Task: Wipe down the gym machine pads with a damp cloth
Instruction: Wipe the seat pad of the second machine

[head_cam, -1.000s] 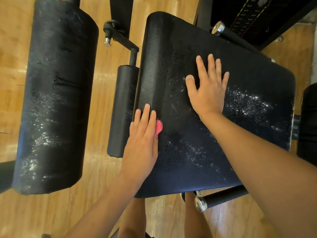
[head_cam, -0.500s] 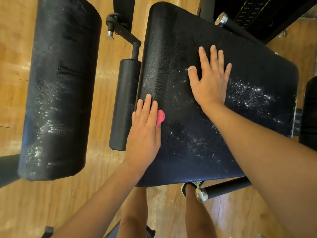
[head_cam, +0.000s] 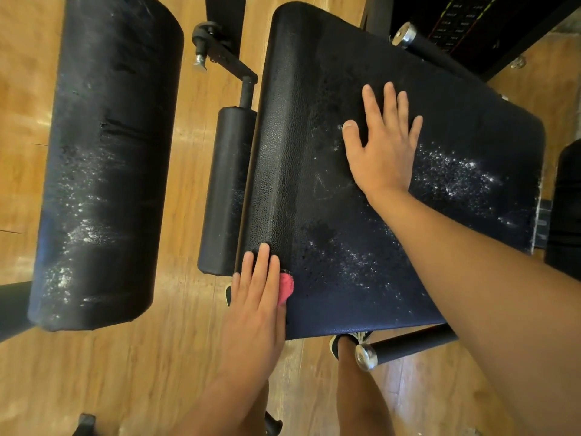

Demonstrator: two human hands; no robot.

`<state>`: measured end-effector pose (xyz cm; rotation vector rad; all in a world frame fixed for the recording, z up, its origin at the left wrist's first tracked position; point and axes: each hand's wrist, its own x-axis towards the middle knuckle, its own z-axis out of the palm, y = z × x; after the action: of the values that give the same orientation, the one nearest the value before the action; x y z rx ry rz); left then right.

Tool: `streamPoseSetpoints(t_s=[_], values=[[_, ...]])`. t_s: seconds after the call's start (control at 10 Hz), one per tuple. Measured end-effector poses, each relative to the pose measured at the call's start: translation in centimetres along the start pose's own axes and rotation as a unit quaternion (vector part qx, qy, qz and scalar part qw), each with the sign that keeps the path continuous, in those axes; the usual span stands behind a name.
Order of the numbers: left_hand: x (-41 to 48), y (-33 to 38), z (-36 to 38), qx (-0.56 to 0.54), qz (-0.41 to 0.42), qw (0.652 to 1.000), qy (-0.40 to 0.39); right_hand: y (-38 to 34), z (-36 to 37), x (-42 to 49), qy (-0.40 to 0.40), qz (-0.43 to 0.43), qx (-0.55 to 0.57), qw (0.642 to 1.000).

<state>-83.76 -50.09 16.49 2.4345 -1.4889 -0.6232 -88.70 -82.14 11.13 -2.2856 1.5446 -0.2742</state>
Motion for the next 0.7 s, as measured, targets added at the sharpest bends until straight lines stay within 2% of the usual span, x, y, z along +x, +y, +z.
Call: streamPoseSetpoints(t_s=[0.4, 0.7], values=[[2.9, 0.1, -0.9, -0.001, 0.029, 1.000, -0.006, 0.0, -0.2, 0.0, -0.002, 0.001, 0.000, 1.000], [-2.2, -1.0, 0.5, 0.021, 0.027, 0.999, -0.007, 0.0, -0.2, 0.0, -0.004, 0.002, -0.001, 1.000]])
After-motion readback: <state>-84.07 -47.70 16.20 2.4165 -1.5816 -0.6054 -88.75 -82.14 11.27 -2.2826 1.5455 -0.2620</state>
